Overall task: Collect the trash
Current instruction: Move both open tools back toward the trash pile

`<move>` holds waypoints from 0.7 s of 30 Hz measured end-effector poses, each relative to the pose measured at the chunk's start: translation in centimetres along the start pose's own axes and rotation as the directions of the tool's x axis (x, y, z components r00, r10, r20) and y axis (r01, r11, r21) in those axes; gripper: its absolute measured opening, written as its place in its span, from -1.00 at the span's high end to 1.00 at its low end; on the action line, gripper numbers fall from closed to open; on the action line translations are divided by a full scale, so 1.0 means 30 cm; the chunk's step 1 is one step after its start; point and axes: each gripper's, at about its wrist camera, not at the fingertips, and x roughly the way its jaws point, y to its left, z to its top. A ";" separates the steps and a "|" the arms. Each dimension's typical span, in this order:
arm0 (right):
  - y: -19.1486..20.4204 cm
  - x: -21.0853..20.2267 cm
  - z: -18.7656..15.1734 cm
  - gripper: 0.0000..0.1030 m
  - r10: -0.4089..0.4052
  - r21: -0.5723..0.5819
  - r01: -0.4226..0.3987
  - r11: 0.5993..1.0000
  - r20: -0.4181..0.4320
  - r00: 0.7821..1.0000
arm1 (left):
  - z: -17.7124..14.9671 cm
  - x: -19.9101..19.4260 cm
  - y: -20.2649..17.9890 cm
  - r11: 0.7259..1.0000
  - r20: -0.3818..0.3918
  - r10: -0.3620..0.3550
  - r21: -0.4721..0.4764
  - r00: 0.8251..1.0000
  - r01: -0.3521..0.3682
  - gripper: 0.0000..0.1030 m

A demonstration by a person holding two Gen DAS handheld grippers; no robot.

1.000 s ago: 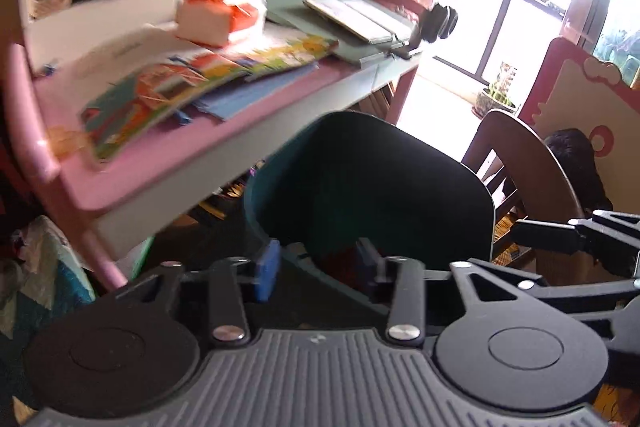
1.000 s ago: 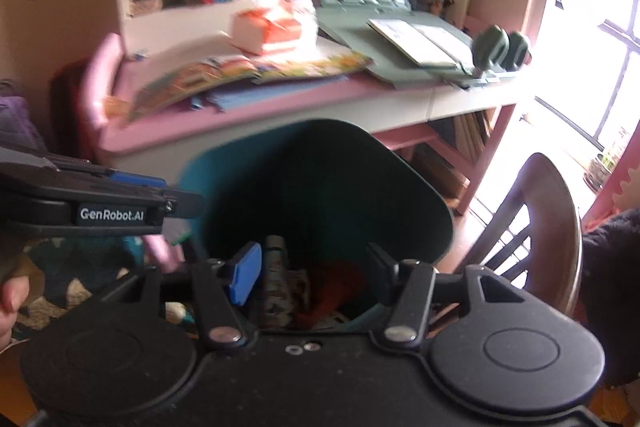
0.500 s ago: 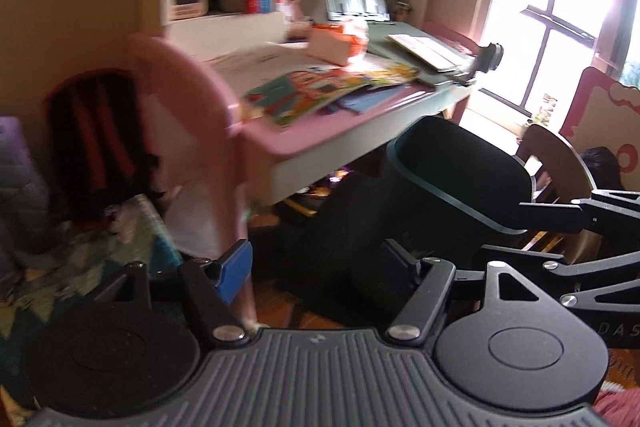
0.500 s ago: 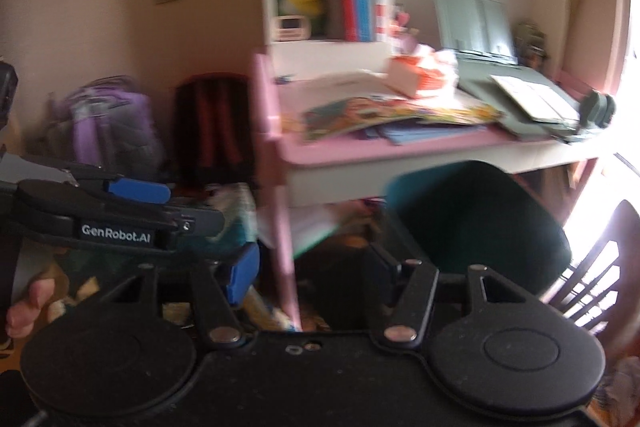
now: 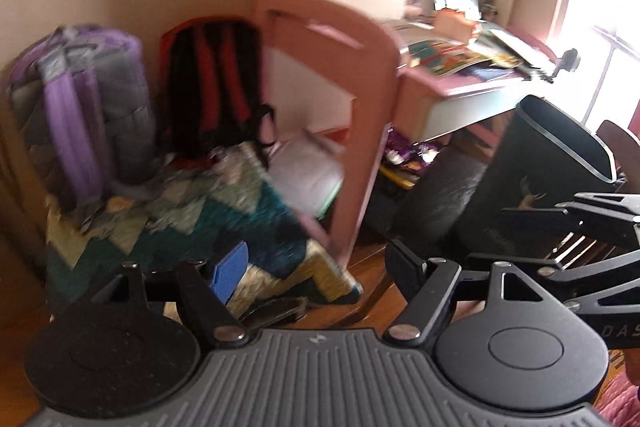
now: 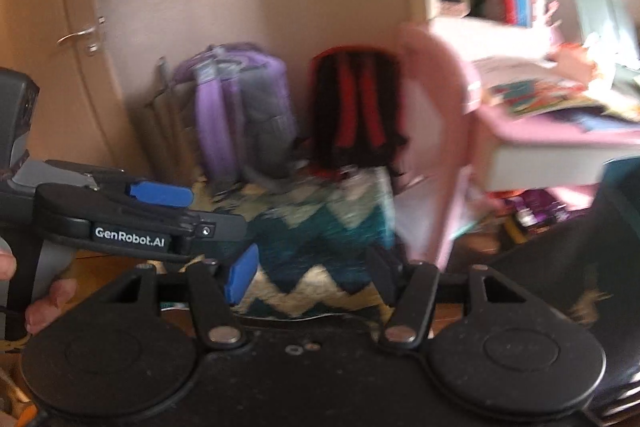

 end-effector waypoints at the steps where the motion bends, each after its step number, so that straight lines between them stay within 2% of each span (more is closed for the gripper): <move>1: 0.021 0.031 -0.014 -0.16 0.017 0.000 -0.017 1.000 -0.007 1.000 | -0.019 0.005 0.029 1.000 -0.007 0.004 -0.014 1.000 -0.004 -0.51; 7: 0.102 0.200 -0.105 -0.18 0.084 -0.005 -0.084 0.996 -0.057 0.995 | -0.165 0.050 0.206 0.997 -0.060 0.038 -0.072 0.998 -0.042 -0.56; 13: 0.159 0.452 -0.222 -0.25 0.154 0.018 -0.153 0.988 -0.152 0.976 | -0.338 0.182 0.405 0.983 -0.138 0.067 -0.158 0.988 -0.089 -0.78; 17: 0.193 0.641 -0.321 -0.29 0.146 -0.005 -0.152 0.988 -0.227 0.963 | -0.457 0.317 0.551 0.963 -0.183 0.098 -0.232 0.978 -0.140 -0.89; 21: 0.225 0.840 -0.464 -0.29 0.127 -0.045 -0.150 0.988 -0.322 0.938 | -0.580 0.464 0.681 0.933 -0.261 0.124 -0.299 0.957 -0.202 -0.95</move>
